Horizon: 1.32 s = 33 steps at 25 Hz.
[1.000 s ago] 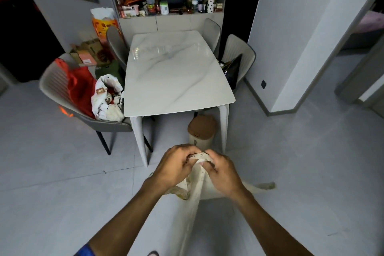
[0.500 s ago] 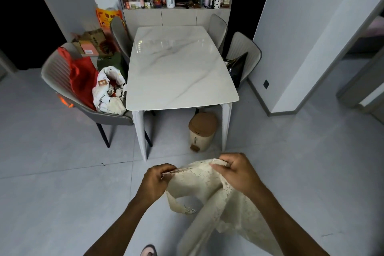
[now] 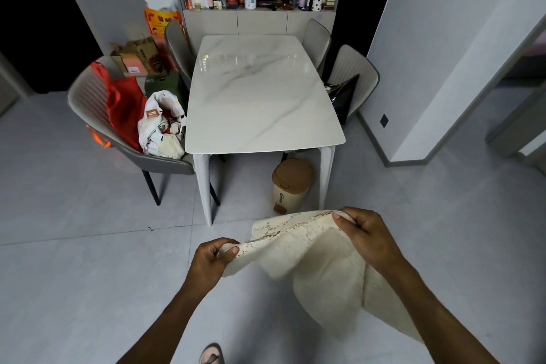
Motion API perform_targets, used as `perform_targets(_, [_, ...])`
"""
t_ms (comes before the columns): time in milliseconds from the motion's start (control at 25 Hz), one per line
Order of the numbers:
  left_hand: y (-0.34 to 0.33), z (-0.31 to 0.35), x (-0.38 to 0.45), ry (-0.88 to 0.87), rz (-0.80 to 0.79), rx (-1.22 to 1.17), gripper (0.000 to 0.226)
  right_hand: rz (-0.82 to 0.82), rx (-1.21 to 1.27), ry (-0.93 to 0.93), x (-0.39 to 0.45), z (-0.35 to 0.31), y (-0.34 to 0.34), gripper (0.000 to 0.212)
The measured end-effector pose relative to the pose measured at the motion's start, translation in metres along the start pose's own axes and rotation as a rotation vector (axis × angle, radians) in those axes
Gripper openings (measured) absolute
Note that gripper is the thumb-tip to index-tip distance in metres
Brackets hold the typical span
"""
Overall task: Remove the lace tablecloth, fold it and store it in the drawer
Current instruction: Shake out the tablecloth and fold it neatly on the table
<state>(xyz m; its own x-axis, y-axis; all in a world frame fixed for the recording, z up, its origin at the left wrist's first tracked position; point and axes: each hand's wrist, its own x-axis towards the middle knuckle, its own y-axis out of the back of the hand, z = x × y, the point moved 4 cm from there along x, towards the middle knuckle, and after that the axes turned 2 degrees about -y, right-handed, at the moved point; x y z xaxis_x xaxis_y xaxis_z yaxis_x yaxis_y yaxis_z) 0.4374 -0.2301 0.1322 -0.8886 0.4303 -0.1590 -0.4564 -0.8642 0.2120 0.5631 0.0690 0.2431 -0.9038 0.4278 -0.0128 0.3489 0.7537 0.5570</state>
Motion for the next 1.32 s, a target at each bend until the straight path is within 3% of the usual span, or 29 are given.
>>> perform_targets(120, [-0.008,0.012,-0.003,-0.073,-0.057,0.008,0.034,0.029,0.021,-0.097,-0.002,0.006,0.003,0.047])
perform_targets(240, [-0.027,0.037,-0.009,-0.219,-0.310,0.129,0.034,0.134,0.104,-0.259,-0.001,0.016,0.015,0.053])
perform_targets(440, [-0.063,0.056,-0.012,-0.243,-0.513,0.274,0.036,0.091,0.097,-0.199,-0.004,0.016,0.016,0.055])
perform_targets(520, [-0.076,0.061,-0.013,-0.218,-0.512,0.317,0.038,0.108,0.077,-0.163,-0.004,0.013,0.011,0.054])
perform_targets(640, [-0.081,0.065,-0.008,-0.107,-0.370,0.240,0.039,0.134,0.093,-0.155,-0.005,0.013,0.007,0.055])
perform_targets(800, [-0.099,0.061,-0.023,-0.134,-0.800,0.289,0.032,0.222,0.236,-0.219,-0.008,0.018,0.005,0.055])
perform_targets(880, [-0.104,0.059,-0.026,-0.302,-0.739,0.374,0.032,0.181,0.231,-0.174,-0.008,0.014,0.001,0.057])
perform_targets(960, [-0.103,0.063,-0.019,-0.417,-0.477,0.468,0.037,0.077,0.207,-0.124,-0.009,0.011,-0.007,0.055])
perform_targets(1040, [-0.100,0.071,-0.010,-0.442,-0.336,0.530,0.043,-0.037,0.200,-0.100,-0.012,0.010,-0.011,0.054])
perform_targets(1160, [-0.104,0.073,-0.005,-0.549,-0.426,0.620,0.045,-0.118,0.231,-0.105,-0.015,0.012,-0.009,0.052])
perform_targets(1320, [-0.101,0.064,0.000,-0.369,-0.380,0.460,0.048,-0.157,0.236,-0.101,-0.017,0.017,0.001,0.053])
